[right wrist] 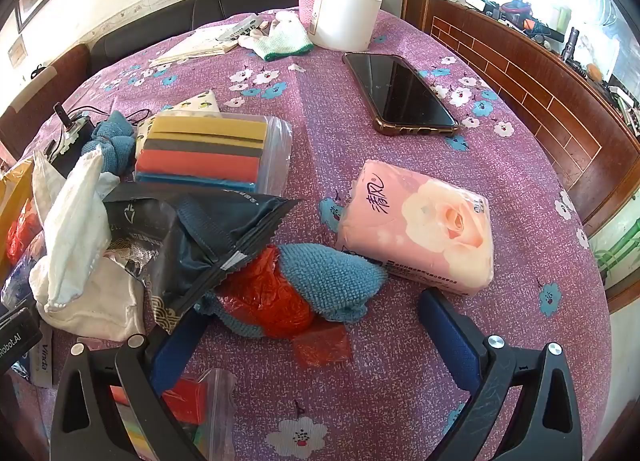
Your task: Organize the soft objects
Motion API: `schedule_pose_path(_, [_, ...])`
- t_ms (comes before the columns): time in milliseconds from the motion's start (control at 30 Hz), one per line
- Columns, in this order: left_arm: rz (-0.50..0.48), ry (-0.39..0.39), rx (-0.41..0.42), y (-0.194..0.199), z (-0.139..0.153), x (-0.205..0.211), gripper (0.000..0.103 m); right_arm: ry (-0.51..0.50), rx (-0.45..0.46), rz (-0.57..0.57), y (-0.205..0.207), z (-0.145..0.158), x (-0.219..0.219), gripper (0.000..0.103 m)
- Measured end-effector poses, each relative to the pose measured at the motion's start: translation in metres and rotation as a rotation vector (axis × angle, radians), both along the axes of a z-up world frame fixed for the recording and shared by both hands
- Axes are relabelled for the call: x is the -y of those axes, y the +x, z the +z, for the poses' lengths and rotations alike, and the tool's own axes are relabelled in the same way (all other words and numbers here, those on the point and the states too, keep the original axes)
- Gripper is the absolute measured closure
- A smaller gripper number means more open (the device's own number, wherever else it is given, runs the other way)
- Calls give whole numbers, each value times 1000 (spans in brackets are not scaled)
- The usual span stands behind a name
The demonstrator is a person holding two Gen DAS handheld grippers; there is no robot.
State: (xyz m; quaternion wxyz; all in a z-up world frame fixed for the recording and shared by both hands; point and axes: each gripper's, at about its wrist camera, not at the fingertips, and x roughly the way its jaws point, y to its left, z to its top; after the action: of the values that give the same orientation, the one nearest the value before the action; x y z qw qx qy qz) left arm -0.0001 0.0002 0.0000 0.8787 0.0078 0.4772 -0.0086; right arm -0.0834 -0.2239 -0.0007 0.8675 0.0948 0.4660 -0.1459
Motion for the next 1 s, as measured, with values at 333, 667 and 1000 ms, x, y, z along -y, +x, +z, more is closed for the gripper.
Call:
schedule_pose_path(333, [0, 1, -1, 0, 0, 0, 0, 3, -3, 0, -1, 0, 0, 1])
schedule_pose_path(667, [0, 1, -2, 0, 0, 0, 0, 3, -4, 0, 0, 0, 0, 1])
schedule_pose_path(1000, [0, 2, -2, 0, 0, 0, 0, 5, -3, -7, 3, 0, 3, 1])
